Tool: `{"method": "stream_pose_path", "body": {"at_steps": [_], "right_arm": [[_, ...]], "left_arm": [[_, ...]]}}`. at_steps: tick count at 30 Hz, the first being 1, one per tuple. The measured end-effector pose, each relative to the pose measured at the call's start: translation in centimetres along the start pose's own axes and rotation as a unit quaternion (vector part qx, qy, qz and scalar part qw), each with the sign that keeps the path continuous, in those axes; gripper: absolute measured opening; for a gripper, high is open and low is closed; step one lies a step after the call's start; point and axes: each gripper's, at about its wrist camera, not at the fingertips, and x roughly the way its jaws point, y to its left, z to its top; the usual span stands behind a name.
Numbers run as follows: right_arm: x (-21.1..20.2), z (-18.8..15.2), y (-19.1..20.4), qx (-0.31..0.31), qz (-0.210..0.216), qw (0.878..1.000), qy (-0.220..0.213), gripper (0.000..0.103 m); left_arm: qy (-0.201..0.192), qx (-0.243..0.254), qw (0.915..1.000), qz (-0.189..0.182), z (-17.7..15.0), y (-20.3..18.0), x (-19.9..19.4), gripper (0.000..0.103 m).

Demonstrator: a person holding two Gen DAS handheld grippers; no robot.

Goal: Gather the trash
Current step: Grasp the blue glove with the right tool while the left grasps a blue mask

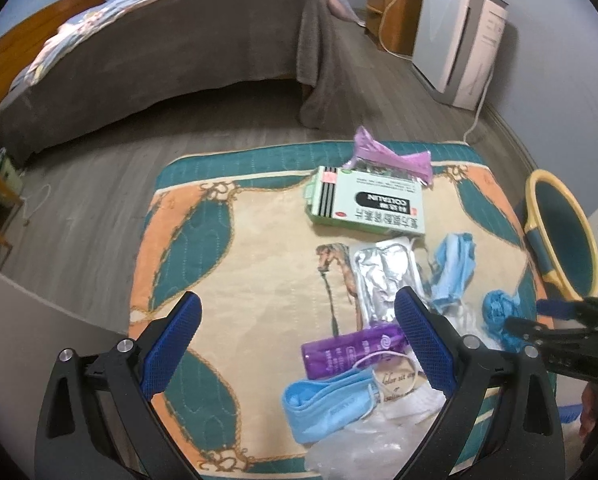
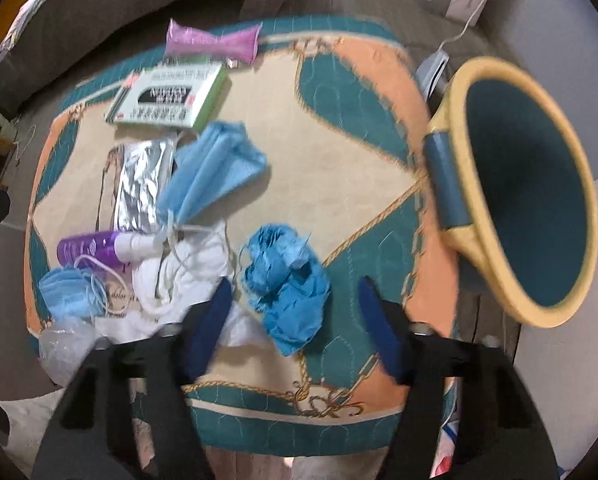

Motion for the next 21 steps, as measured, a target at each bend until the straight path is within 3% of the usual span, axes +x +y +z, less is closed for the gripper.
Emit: {"method": "stream_pose_path", "body": {"at_steps": [2,8,18,21], "right_arm": [[0.5,0.0,0.1,-0.004,0.009,1.0,0.013,0.032],[-1.2,0.9,-0.3,-0.005,0.009,1.0,-0.015,0.019],[-4.1,2.9,-3.4,0.026,0.026,0.998,-0.054,0.017],[-4.6,3.9,-4.5,0.028,0.023,0.997,-0.063,0.017]], "left_arm": [[0.002,0.008,1.0,-0.003,-0.1,-0.4,0.1,0.096],[-0.002,0.02,0.9995,-0.023,0.1,-1.9,0.2,0.096],[0.013,0.063,0.9951,-0.076,0.5,-6.6,2.4,0.093],[0.024,0.089,0.9913,-0.093,0.6,-8.4,3.5,0.079]]}}
